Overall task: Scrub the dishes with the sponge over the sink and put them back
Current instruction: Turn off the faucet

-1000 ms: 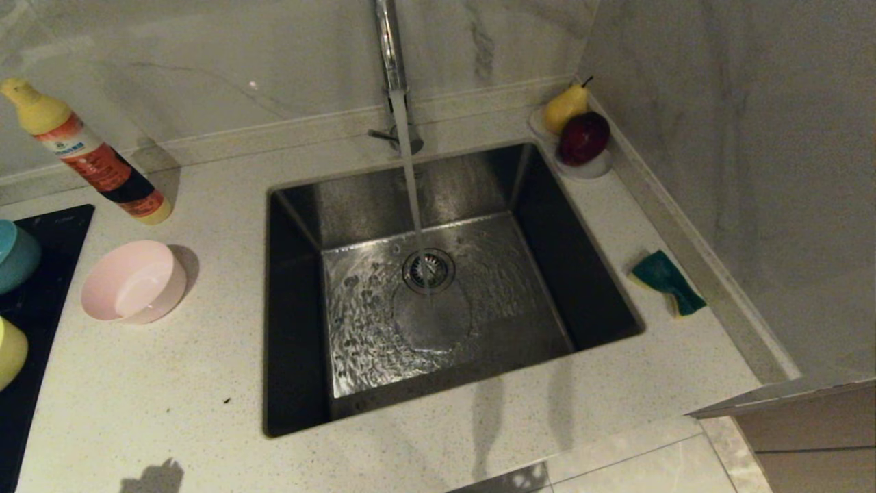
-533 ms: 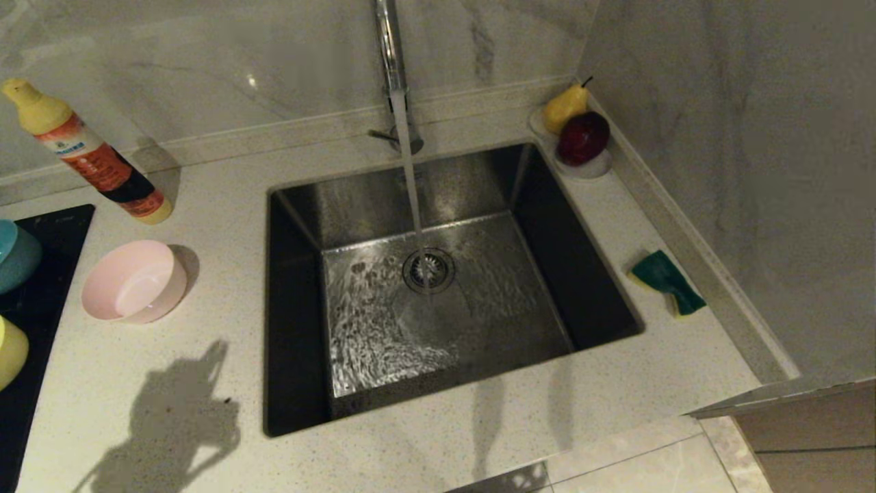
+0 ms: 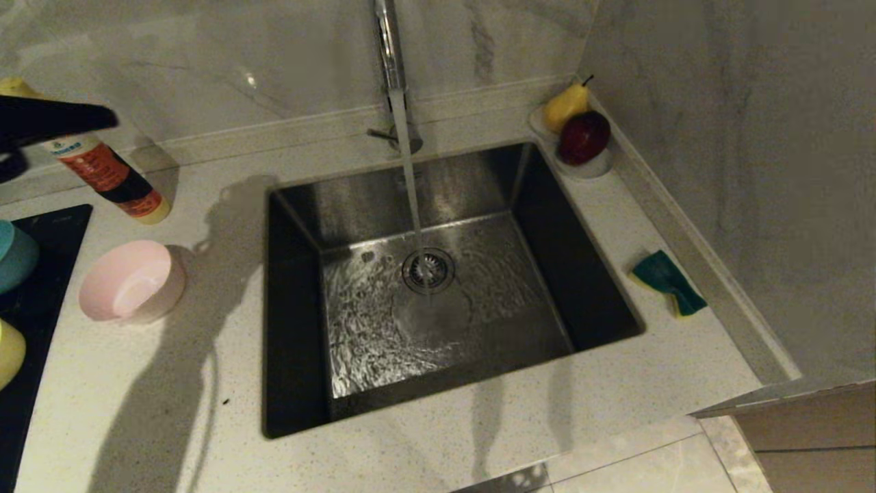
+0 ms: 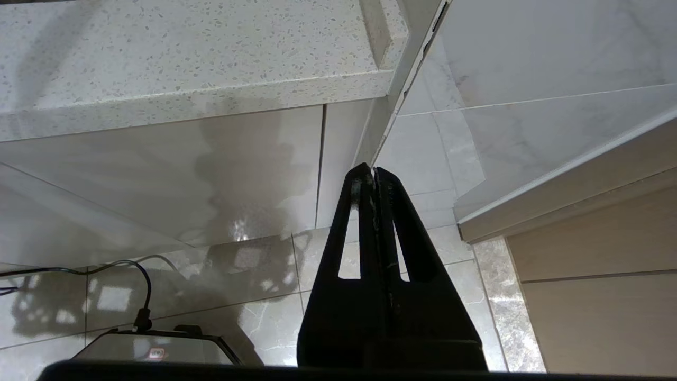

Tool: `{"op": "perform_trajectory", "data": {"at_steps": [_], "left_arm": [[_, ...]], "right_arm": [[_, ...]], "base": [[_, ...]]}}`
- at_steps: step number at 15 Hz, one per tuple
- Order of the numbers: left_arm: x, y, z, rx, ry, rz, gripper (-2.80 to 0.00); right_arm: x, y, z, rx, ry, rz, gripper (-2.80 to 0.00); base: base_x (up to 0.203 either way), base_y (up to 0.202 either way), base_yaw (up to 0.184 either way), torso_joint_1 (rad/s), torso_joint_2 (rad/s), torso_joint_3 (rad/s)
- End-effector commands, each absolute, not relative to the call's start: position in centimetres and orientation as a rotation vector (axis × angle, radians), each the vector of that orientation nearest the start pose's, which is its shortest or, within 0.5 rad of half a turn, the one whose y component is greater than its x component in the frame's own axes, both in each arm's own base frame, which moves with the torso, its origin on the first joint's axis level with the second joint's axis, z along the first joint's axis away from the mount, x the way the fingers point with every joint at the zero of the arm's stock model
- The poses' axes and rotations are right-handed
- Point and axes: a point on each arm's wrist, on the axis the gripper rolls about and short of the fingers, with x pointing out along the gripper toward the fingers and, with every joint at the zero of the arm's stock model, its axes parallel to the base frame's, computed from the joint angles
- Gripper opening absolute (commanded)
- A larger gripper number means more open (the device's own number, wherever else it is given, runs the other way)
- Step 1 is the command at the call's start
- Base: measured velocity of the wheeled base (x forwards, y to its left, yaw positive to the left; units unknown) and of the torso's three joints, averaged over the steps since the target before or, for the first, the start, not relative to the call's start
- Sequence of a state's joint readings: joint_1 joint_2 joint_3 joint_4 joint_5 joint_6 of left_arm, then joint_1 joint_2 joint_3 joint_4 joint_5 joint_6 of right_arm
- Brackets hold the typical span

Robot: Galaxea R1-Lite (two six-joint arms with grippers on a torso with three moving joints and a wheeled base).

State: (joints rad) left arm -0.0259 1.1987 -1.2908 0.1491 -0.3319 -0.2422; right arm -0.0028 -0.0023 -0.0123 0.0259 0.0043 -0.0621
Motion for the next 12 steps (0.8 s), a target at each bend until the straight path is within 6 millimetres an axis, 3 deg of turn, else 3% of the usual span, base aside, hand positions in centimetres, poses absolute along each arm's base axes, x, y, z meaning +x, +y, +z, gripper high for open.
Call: {"op": "perform_trajectory", "data": {"at_steps": [1,5,8,12], "left_arm": [[25.3,-2.4,34.1,-0.342,0.293,-0.37,-2.8],[30.8,-6.0,32.8,-0.459,0.396,-0.455,-2.8],[33.0,-7.7,30.9,-0.465,0.442,-0.484,-2.8],[34.9,-8.3,30.2,-0.549,0.403,-0.487,-2.8]], "right_arm": [[-2.4,0.0,7.6,-0.063,0.012,0.003,-2.8],[-2.4,0.0,7.6,-0.063,0.012,0.002,-2.8],[-2.4,0.0,7.6,-0.063,0.012,0.002,-2.8],[-2.4,0.0,7.6,-0.063,0.012,0.002,-2.8]], "base": [[0.0,0.0,0.0,0.0,0.0,0.0],[0.0,0.0,0.0,0.0,0.0,0.0],[0.0,0.0,0.0,0.0,0.0,0.0],[0.0,0.0,0.0,0.0,0.0,0.0]]}}
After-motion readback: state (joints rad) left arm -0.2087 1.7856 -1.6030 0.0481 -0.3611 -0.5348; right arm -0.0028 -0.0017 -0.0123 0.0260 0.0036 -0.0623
